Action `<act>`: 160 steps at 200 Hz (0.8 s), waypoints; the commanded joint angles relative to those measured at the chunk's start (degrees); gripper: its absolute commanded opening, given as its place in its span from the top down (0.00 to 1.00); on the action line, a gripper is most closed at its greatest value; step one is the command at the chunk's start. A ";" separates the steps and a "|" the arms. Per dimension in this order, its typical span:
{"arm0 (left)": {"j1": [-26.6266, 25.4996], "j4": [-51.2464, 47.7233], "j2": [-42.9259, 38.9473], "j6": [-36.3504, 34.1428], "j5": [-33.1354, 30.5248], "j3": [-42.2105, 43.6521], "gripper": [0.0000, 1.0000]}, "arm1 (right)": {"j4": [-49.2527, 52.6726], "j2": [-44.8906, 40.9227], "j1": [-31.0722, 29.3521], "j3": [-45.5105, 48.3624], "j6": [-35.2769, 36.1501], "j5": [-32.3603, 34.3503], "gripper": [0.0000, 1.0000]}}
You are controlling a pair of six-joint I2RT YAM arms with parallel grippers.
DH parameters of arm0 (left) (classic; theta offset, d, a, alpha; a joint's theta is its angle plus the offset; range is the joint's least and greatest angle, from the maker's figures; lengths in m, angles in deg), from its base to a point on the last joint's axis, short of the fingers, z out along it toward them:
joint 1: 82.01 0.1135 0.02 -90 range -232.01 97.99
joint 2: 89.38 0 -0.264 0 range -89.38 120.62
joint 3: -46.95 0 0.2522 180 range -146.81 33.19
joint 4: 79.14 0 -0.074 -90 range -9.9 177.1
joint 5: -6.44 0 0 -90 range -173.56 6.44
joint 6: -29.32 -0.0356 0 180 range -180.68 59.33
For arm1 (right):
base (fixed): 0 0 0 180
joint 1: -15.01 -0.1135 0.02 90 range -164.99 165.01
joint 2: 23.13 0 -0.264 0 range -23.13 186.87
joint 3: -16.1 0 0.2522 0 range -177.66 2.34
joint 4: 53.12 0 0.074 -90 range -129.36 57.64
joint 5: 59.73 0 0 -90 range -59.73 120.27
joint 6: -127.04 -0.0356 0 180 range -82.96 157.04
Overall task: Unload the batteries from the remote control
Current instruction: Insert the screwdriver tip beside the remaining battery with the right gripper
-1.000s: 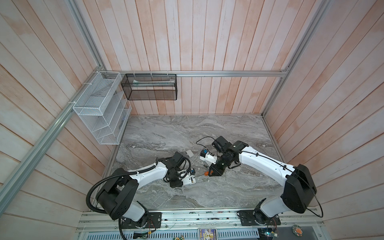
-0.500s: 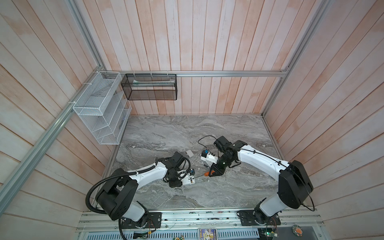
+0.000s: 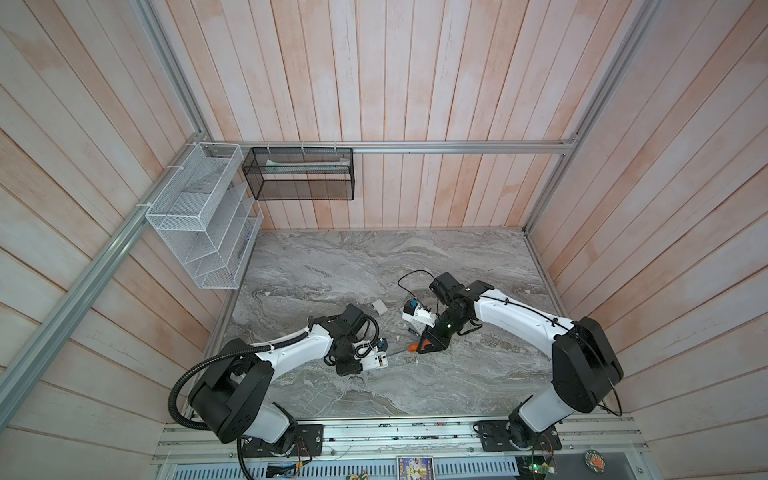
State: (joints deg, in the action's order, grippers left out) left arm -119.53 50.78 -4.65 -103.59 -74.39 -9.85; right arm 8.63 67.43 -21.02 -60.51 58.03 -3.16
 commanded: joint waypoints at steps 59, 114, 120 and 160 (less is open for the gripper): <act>-0.36 2.30 0.49 -1.01 2.38 0.53 0.65 | -0.09 -3.38 -0.53 -0.50 -0.81 2.16 1.00; -0.36 2.38 0.78 -0.94 2.55 0.33 0.65 | -0.59 -1.68 -0.62 -0.70 -0.94 1.53 1.00; -0.36 2.42 0.75 -0.94 2.58 0.29 0.65 | -0.67 -1.47 -0.65 -0.72 -0.95 1.36 1.00; -0.36 2.48 0.57 -0.80 2.71 0.38 0.65 | -1.40 0.31 -1.37 -0.57 -0.97 0.72 1.00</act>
State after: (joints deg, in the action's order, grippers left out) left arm -119.68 52.47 -4.30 -103.59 -73.30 -9.85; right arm 7.97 66.23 -21.61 -60.29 57.61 -1.30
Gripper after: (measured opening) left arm 0.553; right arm 0.260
